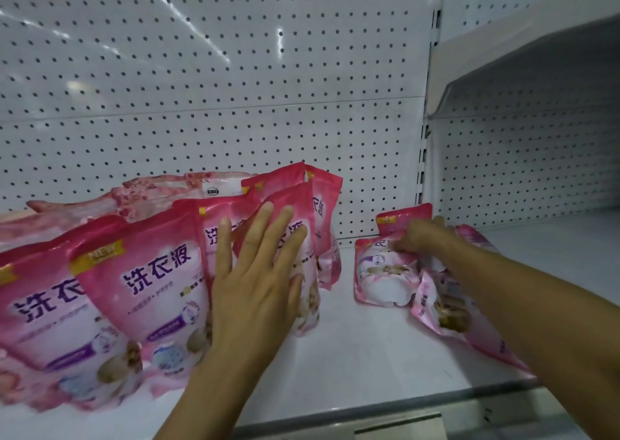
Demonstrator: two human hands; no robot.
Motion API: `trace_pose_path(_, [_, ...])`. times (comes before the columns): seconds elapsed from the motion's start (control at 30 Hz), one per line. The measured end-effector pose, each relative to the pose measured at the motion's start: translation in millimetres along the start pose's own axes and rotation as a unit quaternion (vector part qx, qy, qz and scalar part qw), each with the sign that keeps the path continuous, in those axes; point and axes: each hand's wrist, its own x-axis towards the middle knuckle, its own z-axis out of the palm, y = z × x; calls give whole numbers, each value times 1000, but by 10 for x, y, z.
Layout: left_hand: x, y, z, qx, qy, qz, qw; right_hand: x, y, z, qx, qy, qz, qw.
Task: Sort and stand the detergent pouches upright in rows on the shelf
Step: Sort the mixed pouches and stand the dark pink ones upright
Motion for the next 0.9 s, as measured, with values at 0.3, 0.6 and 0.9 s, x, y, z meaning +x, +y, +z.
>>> trace_pose_path(0.3, [-21,26,9,54,-54,-34,996,48,-151,-92,271,26,-17,962])
trace_pose_path(0.6, [245,674,173,-395,-131,-186,890,-658,-87,-285,665,-49,-135,733])
trace_pose_path(0.9, [534,952,408,-674,-106,-402,610,-963,374,-279,707,-210,-191,648])
